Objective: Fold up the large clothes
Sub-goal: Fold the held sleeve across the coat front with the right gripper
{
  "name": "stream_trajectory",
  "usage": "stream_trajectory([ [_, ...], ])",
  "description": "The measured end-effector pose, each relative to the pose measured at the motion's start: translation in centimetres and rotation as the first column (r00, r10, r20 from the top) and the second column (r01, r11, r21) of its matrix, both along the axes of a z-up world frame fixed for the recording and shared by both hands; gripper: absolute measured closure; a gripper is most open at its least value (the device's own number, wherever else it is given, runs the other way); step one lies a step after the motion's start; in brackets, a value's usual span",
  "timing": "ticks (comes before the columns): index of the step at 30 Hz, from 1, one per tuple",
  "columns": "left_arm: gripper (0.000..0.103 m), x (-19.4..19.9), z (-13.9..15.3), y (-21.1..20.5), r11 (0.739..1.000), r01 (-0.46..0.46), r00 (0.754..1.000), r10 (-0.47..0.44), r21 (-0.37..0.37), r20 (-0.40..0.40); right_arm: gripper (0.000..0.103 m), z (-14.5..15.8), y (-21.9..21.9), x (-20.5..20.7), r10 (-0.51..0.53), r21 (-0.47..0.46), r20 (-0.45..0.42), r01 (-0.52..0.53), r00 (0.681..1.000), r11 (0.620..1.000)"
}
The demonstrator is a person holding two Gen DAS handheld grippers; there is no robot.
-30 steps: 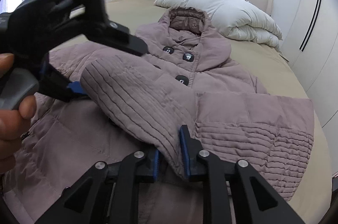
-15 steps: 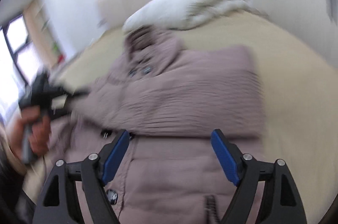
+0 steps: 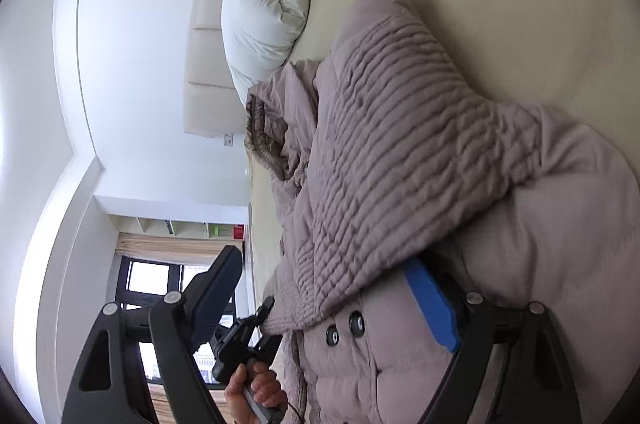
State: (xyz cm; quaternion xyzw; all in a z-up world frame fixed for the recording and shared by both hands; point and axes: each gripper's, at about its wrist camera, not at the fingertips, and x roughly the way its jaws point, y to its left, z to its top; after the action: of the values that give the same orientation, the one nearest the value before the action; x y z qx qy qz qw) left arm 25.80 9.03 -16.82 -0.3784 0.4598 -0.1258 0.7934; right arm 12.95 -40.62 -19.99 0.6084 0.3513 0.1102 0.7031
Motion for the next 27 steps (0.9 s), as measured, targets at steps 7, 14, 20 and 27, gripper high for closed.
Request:
stream_trajectory([
  [7, 0.083, -0.1, -1.1, -2.0, 0.999, 0.044, 0.999, -0.044, 0.01, -0.015, 0.029, -2.1, -6.6, 0.6, -0.178, 0.113, -0.002, 0.177, 0.984, 0.978],
  [14, 0.083, 0.5, -1.8, -2.9, 0.998, 0.067, 0.998, -0.066, 0.02, -0.021, 0.017, 1.1, -6.9, -2.4, -0.151, 0.009, -0.042, 0.151, 0.988, 0.988],
  [20, 0.083, 0.9, -2.0, -3.4, 0.997, 0.071, 0.997, -0.071, 0.029, -0.018, 0.005, 7.1, -6.5, -0.8, -0.095, -0.103, 0.122, 0.107, 0.988, 0.989],
  [27, 0.078, 1.2, -2.4, -3.6, 0.994, 0.095, 0.995, -0.095, 0.061, -0.006, 0.006, 3.0, -4.3, 4.6, -0.014, -0.197, 0.031, 0.02, 0.999, 0.98],
])
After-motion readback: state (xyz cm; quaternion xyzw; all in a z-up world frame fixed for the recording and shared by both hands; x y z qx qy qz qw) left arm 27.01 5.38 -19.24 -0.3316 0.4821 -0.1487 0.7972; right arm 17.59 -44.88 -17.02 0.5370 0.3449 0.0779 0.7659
